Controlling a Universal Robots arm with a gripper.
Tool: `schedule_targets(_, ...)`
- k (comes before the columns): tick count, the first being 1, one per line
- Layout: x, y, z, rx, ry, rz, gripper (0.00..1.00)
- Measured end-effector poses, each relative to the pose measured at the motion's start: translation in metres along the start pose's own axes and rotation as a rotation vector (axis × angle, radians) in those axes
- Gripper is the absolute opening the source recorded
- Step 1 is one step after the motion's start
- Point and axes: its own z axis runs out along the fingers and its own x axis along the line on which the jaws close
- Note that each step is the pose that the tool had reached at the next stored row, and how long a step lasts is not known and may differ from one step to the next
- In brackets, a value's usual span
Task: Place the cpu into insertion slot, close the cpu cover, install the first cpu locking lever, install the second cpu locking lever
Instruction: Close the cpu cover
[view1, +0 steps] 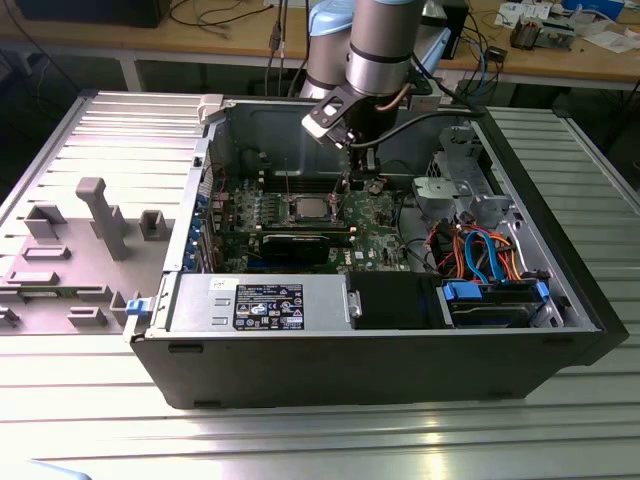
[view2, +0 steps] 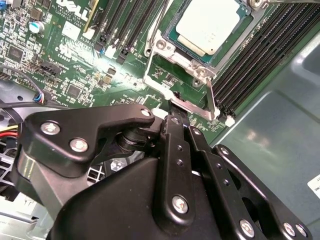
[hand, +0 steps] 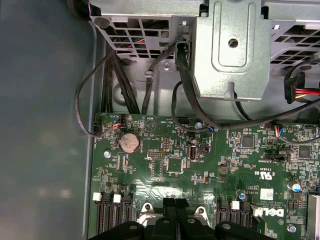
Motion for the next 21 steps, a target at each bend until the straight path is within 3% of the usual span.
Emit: schedule_targets(21,0.0004,-0.0064,0.0002,0.0001,-0.0002,0.0,0.11)
